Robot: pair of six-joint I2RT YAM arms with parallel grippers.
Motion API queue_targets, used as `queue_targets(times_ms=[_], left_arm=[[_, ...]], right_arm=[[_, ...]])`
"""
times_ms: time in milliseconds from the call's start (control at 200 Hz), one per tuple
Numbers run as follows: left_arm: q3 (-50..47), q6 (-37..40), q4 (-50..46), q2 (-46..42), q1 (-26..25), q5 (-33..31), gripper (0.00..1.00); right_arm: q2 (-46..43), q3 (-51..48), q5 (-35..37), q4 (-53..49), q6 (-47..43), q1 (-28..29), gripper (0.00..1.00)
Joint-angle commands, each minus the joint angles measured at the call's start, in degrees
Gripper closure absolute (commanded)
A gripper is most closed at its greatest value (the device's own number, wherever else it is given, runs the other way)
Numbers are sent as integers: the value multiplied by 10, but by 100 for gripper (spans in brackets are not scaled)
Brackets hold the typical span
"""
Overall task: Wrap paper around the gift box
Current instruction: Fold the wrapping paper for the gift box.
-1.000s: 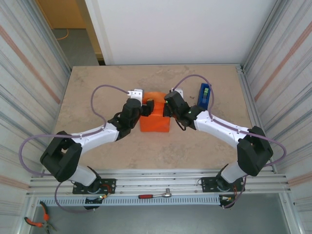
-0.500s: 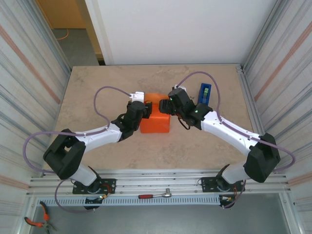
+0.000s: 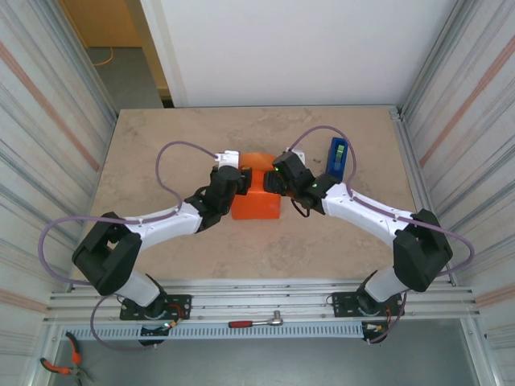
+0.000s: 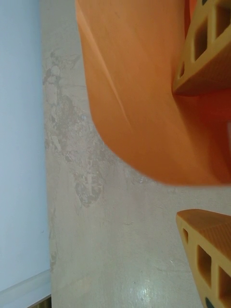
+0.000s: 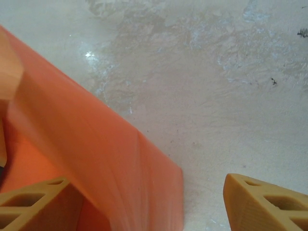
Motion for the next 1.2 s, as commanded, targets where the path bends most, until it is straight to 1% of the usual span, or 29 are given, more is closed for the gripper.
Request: queue_targets(times_ms=[0,140,266,441,601,701,812,992,1072,1152,1167,1177,1182,1187,1192], left_arm=[[33,-5,-37,-24,3,11,33],[38,-29,-66,-66,21,44,26],[15,-41,-63,-94,37,71,23],[-19,-39,-38,-102,37,98,23],[-42,-33,-1,-91,30,102,22],[-42,-30,13,-73,25,95,22],[-37,-28,23,-50,18,73,22],[-23,-38,-20,-20,1,2,23],[-19,-44,-43,-14,-5,-23,24],[-14,-49,-71,-10,-9,-39,25],[-13,-50,-76,-10,-9,-42,25],[-12,-50,-79,-11,-10,-44,25],[-11,-50,-82,-11,-10,-45,25],[-11,-51,-83,-11,-10,-45,25],[-11,-51,-85,-11,-10,-45,25]], right_arm=[[12,-18,21,-19,21,4,28],[5,-32,33,-24,34,4,30],[4,-35,39,-33,43,6,32],[4,-35,42,-47,45,10,32],[7,-32,40,-59,41,11,32],[6,-31,37,-67,37,11,32],[6,-31,27,-71,32,11,33],[1,-9,7,-86,18,9,32],[-9,13,6,-98,12,8,28],[-23,43,21,-124,3,12,20],[-24,47,27,-131,1,14,18],[-26,51,32,-135,1,15,12],[-27,54,35,-137,1,16,12],[-27,54,38,-140,2,17,8],[-28,56,39,-141,3,17,6]])
